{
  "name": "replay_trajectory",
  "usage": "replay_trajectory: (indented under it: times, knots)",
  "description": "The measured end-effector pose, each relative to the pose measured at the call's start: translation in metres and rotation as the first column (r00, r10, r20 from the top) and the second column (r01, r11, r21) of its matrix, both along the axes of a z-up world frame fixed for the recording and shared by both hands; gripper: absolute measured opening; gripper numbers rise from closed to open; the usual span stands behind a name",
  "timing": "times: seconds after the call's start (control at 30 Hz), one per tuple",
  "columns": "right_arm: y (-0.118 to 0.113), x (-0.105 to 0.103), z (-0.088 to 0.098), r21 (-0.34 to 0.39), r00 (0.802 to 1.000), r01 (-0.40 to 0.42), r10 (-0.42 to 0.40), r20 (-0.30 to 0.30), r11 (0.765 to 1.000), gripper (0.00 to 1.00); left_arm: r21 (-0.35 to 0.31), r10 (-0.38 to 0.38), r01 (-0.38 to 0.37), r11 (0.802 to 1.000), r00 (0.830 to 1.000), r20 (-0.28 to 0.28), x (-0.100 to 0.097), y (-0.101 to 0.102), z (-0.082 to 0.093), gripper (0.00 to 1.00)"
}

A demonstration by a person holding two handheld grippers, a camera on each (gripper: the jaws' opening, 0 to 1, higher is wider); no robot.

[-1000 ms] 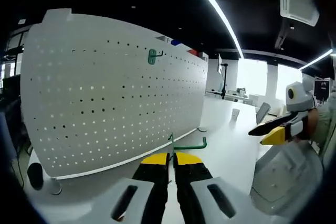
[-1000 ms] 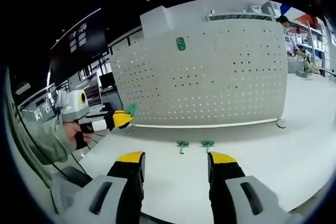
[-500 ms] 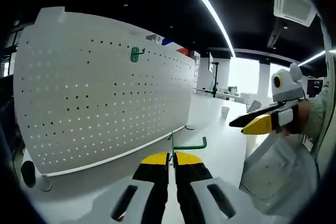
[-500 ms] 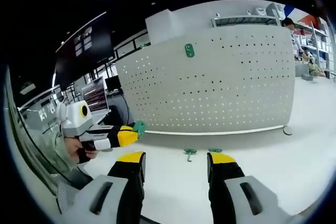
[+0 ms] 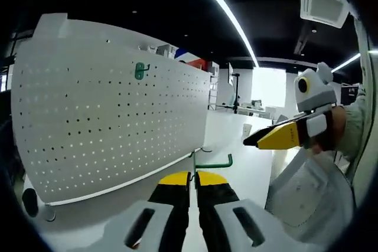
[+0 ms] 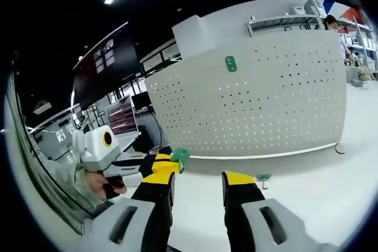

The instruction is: Insert the hook assembly into the mounting plate slot until the hook locks in place.

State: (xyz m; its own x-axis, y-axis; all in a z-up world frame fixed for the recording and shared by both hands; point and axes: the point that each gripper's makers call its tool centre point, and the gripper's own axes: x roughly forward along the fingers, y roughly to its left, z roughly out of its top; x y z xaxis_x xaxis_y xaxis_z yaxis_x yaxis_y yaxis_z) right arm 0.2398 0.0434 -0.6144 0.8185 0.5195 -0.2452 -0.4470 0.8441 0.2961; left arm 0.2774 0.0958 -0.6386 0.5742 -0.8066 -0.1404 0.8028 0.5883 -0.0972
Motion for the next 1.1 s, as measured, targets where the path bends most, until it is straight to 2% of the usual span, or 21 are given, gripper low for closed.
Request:
replay_trajectory:
  times: [0.3,0.83,1.1]
  knots:
    - [0.015,0.004,0.011,0.040,1.000,-0.017,0.016,0.019,0.999,0.28,-0.027,-0.012,0.012,1.000,1.000,0.011,-0.004,-0.006,0.008,0.04]
    - [0.022,0.008,0.020,0.085,0.999,-0.021,0.018,0.035,0.996,0.22,-0.093,-0.047,0.050,0.994,0.998,0.040,-0.014,-0.019,0.028,0.04]
    - [0.021,0.011,0.024,0.099,0.999,-0.006,0.001,0.053,0.995,0.16,-0.118,-0.054,0.058,0.991,0.998,0.040,-0.019,-0.024,0.033,0.04]
